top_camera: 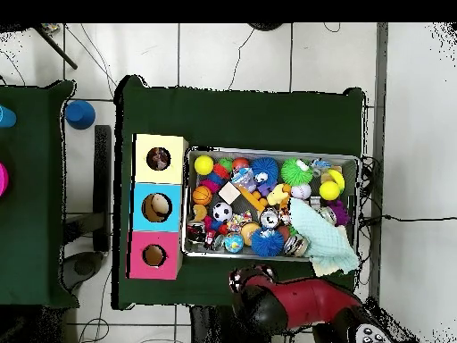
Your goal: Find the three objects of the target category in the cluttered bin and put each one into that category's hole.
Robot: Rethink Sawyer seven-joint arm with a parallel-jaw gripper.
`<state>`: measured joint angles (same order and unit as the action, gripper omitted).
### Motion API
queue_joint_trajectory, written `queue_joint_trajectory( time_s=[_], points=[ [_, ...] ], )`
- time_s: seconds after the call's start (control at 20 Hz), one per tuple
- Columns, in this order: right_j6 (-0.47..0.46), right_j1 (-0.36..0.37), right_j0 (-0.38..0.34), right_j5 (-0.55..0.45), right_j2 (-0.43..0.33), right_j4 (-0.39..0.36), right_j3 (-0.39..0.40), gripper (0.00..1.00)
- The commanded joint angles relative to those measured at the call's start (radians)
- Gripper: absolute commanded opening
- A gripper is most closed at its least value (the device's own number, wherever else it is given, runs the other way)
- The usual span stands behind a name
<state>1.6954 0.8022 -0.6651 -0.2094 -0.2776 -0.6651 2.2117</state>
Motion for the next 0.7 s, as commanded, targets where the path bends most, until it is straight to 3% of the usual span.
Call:
queue_joint_trajectory(
  time_s=[0.05, 0.35, 0.7],
  points=[
    [0.293, -0.036, 0.093, 0.164, 0.088, 0.119, -0.022, 1.0],
    [0.326, -0.098, 0.137, 0.239, 0.157, 0.226, -0.024, 1.0],
    [0.286, -0.145, 0.134, 0.281, 0.164, 0.302, -0.036, 1.0]
  ],
)
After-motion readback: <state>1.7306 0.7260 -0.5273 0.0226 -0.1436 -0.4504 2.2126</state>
